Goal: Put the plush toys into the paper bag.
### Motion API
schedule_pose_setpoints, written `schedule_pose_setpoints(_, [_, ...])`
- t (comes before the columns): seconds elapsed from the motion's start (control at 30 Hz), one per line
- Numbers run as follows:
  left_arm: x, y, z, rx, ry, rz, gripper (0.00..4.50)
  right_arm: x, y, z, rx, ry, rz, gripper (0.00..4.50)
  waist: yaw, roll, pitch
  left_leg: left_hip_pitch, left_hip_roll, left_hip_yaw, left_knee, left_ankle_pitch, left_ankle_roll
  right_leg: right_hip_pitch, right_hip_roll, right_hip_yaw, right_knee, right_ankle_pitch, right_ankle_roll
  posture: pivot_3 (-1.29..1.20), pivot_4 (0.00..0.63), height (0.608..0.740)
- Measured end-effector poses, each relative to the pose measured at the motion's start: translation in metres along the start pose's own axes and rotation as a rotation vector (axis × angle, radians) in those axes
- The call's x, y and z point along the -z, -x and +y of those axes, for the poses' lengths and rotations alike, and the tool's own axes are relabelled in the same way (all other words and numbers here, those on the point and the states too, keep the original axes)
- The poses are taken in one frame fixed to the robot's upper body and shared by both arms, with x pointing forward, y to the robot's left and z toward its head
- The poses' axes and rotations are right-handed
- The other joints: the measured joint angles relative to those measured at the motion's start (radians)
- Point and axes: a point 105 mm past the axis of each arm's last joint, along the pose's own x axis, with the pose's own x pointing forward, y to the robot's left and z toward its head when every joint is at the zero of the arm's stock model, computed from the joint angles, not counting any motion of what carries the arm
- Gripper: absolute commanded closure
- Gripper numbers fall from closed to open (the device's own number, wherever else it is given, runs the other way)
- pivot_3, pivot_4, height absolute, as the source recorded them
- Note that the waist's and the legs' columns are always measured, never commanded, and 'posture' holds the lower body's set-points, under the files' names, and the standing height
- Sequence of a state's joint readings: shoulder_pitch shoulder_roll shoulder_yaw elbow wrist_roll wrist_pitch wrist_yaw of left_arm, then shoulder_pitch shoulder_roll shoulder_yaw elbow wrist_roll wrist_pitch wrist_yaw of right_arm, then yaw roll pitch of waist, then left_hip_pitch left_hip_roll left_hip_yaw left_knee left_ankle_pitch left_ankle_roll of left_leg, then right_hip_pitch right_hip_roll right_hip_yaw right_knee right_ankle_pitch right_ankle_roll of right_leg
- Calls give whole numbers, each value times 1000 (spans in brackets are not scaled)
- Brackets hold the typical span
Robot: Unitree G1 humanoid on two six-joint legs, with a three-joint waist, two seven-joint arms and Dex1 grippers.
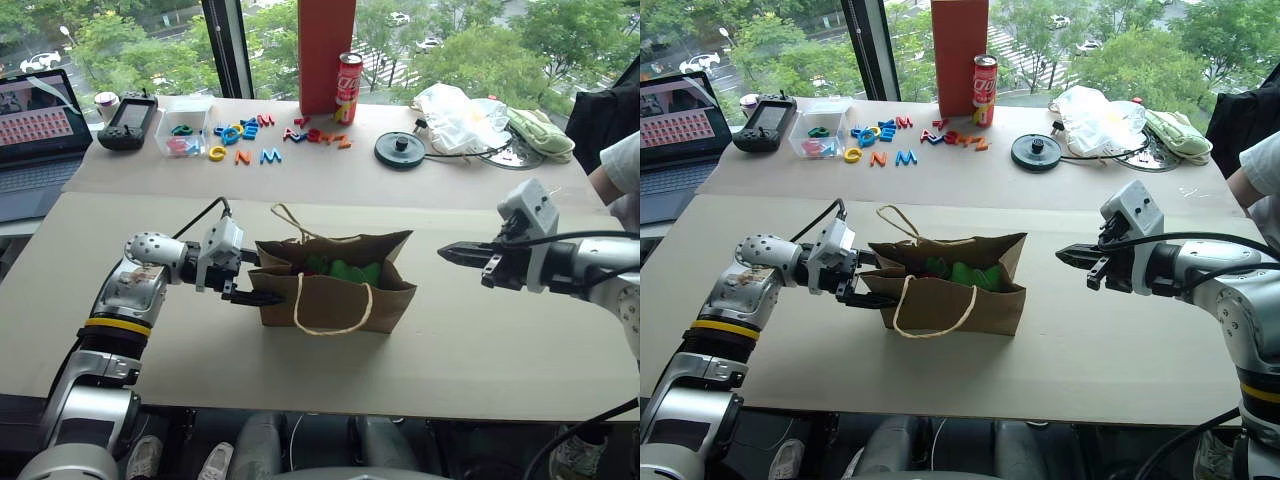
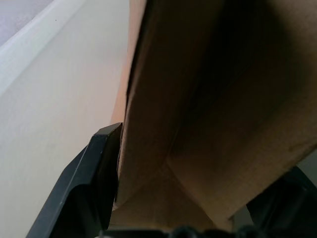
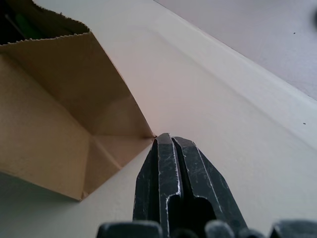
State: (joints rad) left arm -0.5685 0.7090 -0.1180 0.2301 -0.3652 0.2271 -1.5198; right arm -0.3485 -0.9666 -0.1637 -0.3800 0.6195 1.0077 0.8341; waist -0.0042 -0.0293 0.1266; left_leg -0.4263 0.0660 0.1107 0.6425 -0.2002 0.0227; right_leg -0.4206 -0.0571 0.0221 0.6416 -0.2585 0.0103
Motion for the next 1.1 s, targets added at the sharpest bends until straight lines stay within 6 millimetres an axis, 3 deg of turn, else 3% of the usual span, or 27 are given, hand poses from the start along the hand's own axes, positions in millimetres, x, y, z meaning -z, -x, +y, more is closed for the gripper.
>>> schedule_pose_setpoints(0.27, [-44, 51, -15, -41, 60, 31, 1140, 4, 13, 2, -15, 59, 90, 4500, -3, 1, 0, 1, 0, 0, 0, 0, 0, 1, 0, 0, 0, 0, 0, 0, 150, 740])
schedule_pose_setpoints(0.37, [-53, 63, -20, -29, 102, 32, 1140, 7, 13, 11, -71, 77, 96, 4500, -4, 1, 1, 1, 0, 0, 0, 0, 0, 0, 0, 0, 0, -1, 0, 0, 150, 740])
schedule_pose_setpoints(0.43, [-59, 70, -22, -24, 114, 22, 1140, -1, 15, 24, -140, 110, 55, 4500, -4, 1, 1, 2, 0, 1, 0, 0, 0, 1, 0, 0, 0, -1, 0, 0, 150, 740])
schedule_pose_setpoints(0.63, [-63, 71, -22, -32, 150, -20, 1140, -28, 24, 37, -211, 171, -95, 4500, -2, 1, 1, 2, 0, 1, 0, 0, 0, 1, 0, 0, 0, -1, 0, 0, 150, 740])
schedule_pose_setpoints(1.1, [-66, 67, -19, -42, 167, -64, 1140, -32, 26, 42, -224, 184, -117, 4500, 4, 1, 1, 1, 0, 1, 0, 0, 0, 1, 0, 0, 1, -1, 0, 0, 150, 740])
